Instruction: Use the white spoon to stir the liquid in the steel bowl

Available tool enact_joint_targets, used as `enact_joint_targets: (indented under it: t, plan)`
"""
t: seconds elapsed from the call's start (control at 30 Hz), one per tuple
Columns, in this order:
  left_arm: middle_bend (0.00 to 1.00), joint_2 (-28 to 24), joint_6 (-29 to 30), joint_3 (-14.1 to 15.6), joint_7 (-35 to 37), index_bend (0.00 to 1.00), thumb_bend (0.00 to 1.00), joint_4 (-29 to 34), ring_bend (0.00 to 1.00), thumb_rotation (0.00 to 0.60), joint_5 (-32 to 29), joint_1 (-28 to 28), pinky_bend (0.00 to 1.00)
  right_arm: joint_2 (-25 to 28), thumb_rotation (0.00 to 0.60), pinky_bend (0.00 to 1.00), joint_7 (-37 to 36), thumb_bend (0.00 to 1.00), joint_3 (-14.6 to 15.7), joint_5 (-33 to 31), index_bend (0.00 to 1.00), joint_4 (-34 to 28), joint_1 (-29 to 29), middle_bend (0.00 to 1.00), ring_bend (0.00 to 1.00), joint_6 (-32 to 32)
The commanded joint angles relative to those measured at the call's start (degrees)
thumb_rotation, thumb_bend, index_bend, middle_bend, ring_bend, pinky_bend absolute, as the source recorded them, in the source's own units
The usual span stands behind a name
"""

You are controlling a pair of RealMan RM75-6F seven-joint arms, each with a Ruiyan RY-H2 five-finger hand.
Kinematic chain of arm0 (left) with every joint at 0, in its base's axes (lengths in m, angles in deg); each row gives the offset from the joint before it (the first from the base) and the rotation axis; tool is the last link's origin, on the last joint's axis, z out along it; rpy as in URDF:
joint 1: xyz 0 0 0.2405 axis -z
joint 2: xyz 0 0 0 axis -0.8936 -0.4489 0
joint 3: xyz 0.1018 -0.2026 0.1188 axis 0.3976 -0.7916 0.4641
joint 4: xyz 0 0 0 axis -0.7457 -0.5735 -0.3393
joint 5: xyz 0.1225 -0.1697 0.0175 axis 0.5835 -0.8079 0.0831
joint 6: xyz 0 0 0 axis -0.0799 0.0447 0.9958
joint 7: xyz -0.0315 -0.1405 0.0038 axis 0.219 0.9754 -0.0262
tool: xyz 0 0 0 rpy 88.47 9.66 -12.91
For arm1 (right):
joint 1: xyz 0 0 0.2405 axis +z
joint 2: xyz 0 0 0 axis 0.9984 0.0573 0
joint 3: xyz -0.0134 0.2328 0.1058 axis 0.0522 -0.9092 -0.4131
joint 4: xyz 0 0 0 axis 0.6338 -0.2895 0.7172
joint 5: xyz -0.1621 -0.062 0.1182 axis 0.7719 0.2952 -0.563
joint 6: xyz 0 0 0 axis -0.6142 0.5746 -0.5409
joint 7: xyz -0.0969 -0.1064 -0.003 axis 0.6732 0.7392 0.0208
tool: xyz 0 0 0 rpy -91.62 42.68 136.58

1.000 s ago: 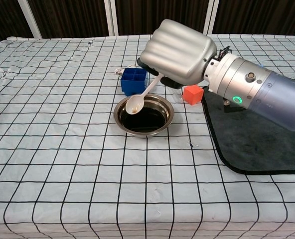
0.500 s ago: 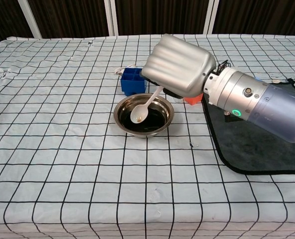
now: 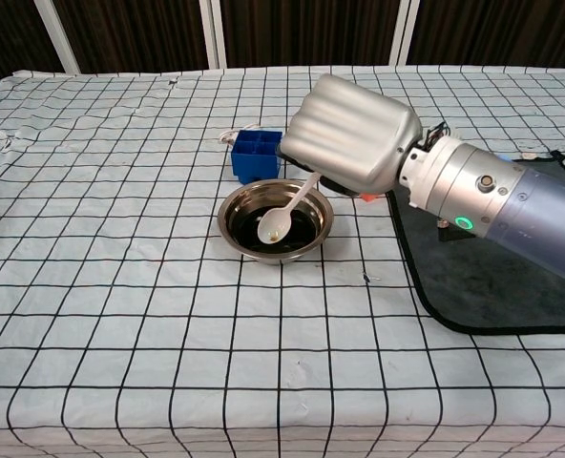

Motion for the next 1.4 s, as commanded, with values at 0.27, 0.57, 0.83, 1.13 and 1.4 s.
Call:
enact_joint_targets:
  t: [0.27, 0.57, 0.83, 1.13, 1.4]
  plan:
    - [0.00, -0.3, 0.0, 0.2, 0.1, 0.09, 0.22, 0.2, 0.00, 0.600, 0.1, -0.2, 0.00, -3.2, 0.600, 1.00, -1.5, 0.37, -1.0, -0.8, 0.64, 3.8, 0.6, 0.90, 1.00, 0.5]
    - [0.00, -0.4, -0.1, 0.2, 0.1, 0.09, 0.22, 0.3, 0.00, 0.600, 0.1, -0.2, 0.00, -5.6, 0.600, 1.00, -3.2, 0.37, -2.2, -1.8, 0.64, 7.1, 1.3, 0.90, 1.00, 0.6]
    - [0.00, -0.4, 0.0, 0.2, 0.1, 0.09, 0.22, 0.4, 0.00, 0.600, 0.1, -0.2, 0.00, -6.1, 0.600, 1.00, -3.4, 0.37, -2.8, -2.8, 0.65, 10.3, 1.4, 0.90, 1.00, 0.4]
    - [0.00, -0.2, 0.1, 0.0, -0.4, 0.09, 0.22, 0.4, 0.00, 0.600, -0.2, -0.2, 0.00, -3.5, 0.600, 1.00, -2.7, 0.37, -1.4, -1.7, 0.65, 8.1, 0.4, 0.90, 1.00, -1.0]
    - [0.00, -0.1, 0.3, 0.0, -0.8, 0.09, 0.22, 0.5, 0.00, 0.600, -0.3, -0.3, 0.00, -0.6, 0.600, 1.00, -1.1, 0.37, 0.0, -0.9, 0.66, 3.7, -1.0, 0.90, 1.00, -1.5]
